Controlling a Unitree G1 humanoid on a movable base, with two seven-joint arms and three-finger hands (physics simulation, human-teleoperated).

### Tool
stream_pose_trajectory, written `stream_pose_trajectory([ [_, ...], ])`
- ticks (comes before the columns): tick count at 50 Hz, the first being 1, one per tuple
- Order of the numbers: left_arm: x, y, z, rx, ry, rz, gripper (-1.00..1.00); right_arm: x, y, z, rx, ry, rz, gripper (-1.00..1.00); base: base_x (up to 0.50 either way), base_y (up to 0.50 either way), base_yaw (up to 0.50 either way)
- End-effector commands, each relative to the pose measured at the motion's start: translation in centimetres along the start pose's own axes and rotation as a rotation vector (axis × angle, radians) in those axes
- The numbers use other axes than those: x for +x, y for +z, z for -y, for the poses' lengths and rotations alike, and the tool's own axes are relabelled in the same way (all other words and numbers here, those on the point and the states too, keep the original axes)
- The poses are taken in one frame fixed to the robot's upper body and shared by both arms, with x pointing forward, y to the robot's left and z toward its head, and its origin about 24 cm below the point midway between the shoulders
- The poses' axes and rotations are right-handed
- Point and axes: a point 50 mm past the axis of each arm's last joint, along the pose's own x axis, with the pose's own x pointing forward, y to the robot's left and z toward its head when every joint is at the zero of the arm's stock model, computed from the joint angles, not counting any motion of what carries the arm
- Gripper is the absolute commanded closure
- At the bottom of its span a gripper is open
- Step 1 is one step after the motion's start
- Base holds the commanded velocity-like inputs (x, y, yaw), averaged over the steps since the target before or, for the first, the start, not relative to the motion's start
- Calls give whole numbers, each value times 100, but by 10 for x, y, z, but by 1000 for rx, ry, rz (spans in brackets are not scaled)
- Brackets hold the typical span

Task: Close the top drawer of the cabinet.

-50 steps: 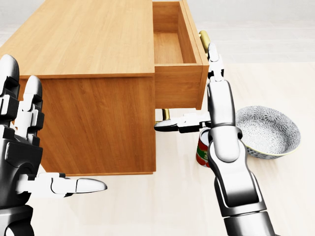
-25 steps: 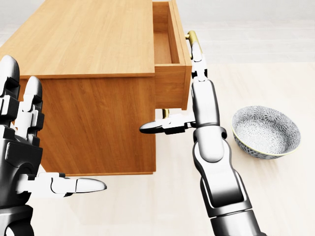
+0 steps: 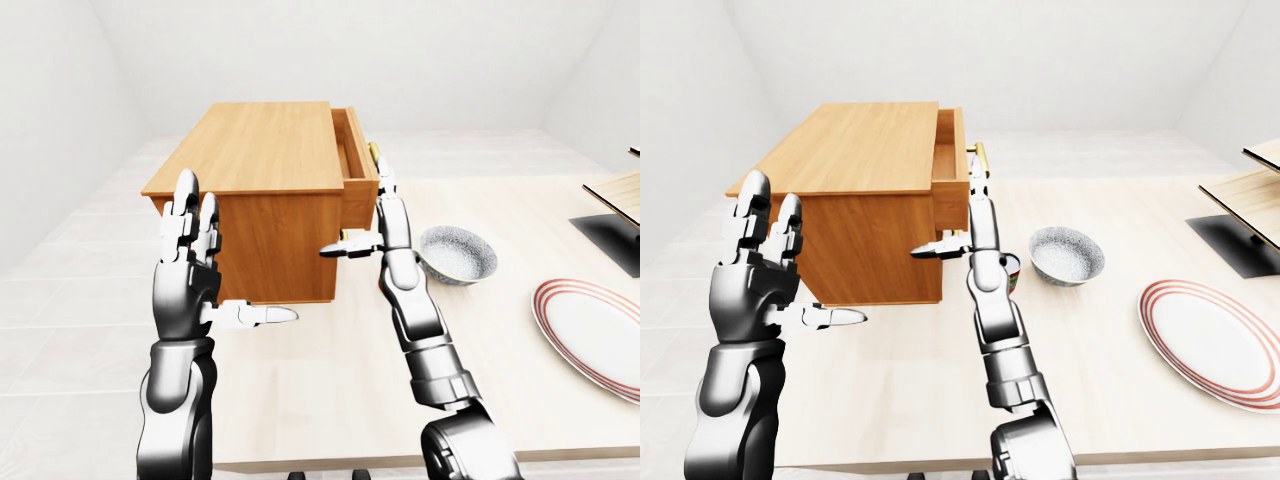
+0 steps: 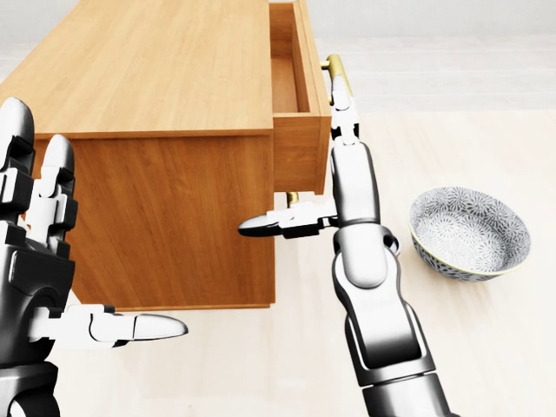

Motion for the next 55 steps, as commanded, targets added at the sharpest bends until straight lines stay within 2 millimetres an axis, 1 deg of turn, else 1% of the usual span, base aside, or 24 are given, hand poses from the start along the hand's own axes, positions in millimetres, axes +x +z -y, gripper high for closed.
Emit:
stream_pose_trajectory([
  [1, 0, 0, 0, -1, 0, -1, -100, -7, 9, -37, -27, 164, 37, -100, 0, 0, 0],
  [4, 1, 2, 1, -1, 0, 11, -100, -8, 8, -38, -26, 168, 32, -100, 0, 0, 0],
  [13, 1, -1, 0, -1, 0, -3, -100, -12, 6, -47, -28, 195, 22, -100, 0, 0, 0],
  [20, 0, -1, 0, -1, 0, -6, -100, -14, 8, -53, -23, 209, 29, -100, 0, 0, 0],
  [31, 0, -2, 0, 0, -2, -8, -100, -16, 5, -61, -22, 231, 9, -100, 0, 0, 0],
  [35, 0, -2, 0, -1, 0, -8, -100, -13, -7, -65, -32, 236, -48, -100, 0, 0, 0],
  [45, 0, -3, -1, 0, 1, -11, -100, -12, -6, -72, -25, 249, -54, -100, 0, 0, 0],
  [49, 0, -2, -1, 0, 0, -10, -100, -13, -9, -77, -29, 258, -72, -100, 0, 0, 0],
  [55, 0, 0, 0, -1, 1, -2, -100, -15, -6, -84, -27, 276, -66, -100, 0, 0, 0],
])
